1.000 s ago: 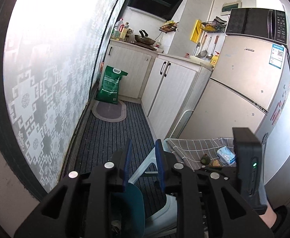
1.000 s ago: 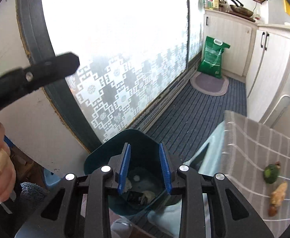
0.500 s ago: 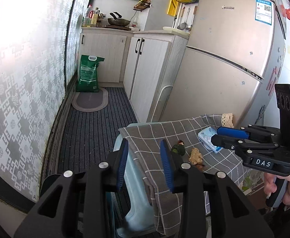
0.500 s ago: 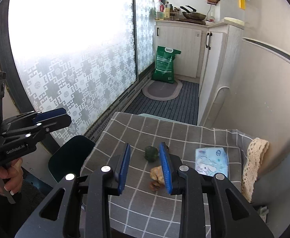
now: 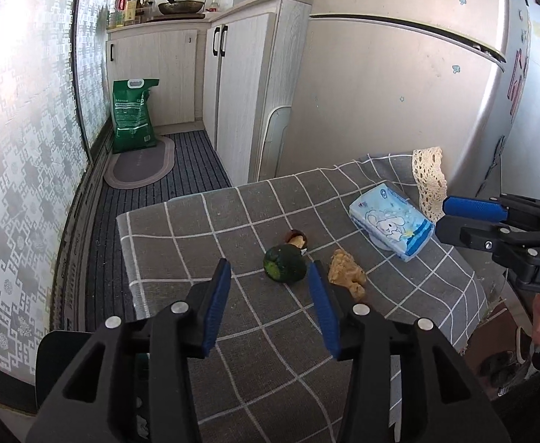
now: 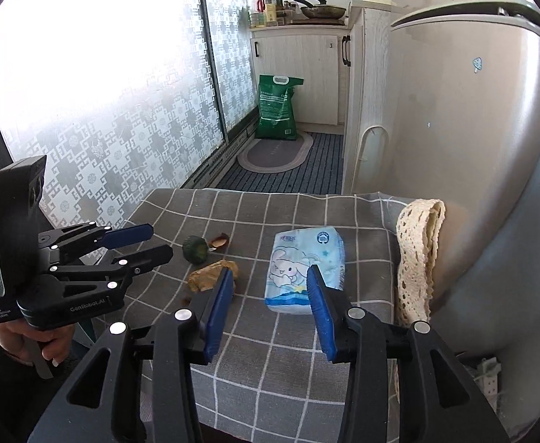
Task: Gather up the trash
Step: 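Return both grippers to the stool and grasp the green cucumber end with the left gripper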
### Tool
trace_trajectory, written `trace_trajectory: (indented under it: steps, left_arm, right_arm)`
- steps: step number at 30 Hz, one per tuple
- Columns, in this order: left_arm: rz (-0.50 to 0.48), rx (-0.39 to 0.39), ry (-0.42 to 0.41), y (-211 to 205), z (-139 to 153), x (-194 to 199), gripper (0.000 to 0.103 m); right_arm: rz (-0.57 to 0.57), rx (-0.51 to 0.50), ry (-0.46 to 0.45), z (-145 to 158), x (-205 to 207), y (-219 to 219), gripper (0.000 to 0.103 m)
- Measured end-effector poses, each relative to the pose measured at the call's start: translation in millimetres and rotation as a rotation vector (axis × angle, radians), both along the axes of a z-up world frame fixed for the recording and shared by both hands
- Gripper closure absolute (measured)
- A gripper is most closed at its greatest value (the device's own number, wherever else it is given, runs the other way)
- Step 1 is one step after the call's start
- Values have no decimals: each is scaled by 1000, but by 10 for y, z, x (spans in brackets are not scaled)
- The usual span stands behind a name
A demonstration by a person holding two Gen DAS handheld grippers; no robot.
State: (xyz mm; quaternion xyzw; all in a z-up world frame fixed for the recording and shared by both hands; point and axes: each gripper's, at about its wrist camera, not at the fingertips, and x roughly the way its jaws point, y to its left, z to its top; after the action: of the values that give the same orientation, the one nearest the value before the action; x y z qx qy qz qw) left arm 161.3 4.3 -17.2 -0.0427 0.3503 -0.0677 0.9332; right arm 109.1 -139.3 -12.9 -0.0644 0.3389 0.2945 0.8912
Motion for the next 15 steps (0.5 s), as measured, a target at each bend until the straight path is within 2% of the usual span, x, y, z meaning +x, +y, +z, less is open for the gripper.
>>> trace_trajectory:
  steps: [4, 11, 13, 15]
  left_arm:
    - [-4, 18, 2, -74, -39, 103, 51]
    - [13, 47, 19, -115, -146, 246, 51]
    - [23, 52, 27, -120, -170, 283, 56]
    - [27, 30, 27, -122, -161, 308, 66]
  right_arm:
    - [-13, 4, -1, 7, 42, -99, 56]
    - [-15, 0, 2, -6, 85, -125, 52]
    - [-14, 0, 1, -12, 74, -122, 50]
    - [-16, 1, 7, -27, 71, -120, 48]
